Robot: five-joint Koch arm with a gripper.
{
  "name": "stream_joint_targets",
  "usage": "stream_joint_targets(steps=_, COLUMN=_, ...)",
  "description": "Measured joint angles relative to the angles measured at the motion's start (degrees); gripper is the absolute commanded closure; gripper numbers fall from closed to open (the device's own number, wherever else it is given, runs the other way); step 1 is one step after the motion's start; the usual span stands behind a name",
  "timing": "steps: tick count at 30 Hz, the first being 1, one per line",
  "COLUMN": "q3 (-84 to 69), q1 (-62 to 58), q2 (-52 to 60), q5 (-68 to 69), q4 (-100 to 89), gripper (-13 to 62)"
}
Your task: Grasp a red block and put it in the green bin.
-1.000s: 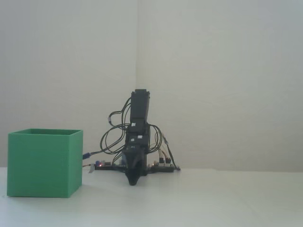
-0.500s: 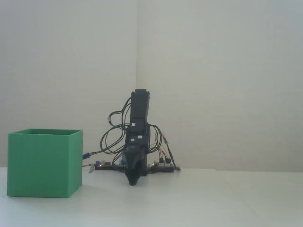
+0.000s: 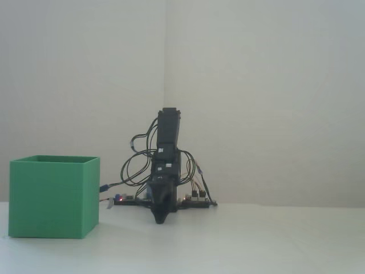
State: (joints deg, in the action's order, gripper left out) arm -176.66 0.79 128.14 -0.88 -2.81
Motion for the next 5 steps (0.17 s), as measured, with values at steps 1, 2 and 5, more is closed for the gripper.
stream_joint_targets(steps=1, q3=0.00, q1=0.00, q2=0.00, q5=0.00, q4=0.00, gripper=14.7)
stream_joint_targets(steps=2, q3=0.00, q1=0.00, q2=0.00, q5=0.00, q4=0.00, gripper=14.7)
stream_joint_targets(steps=5, q3=0.00, q1=0.00, q2=0.00, q5=0.00, q4=0.00, gripper=14.7)
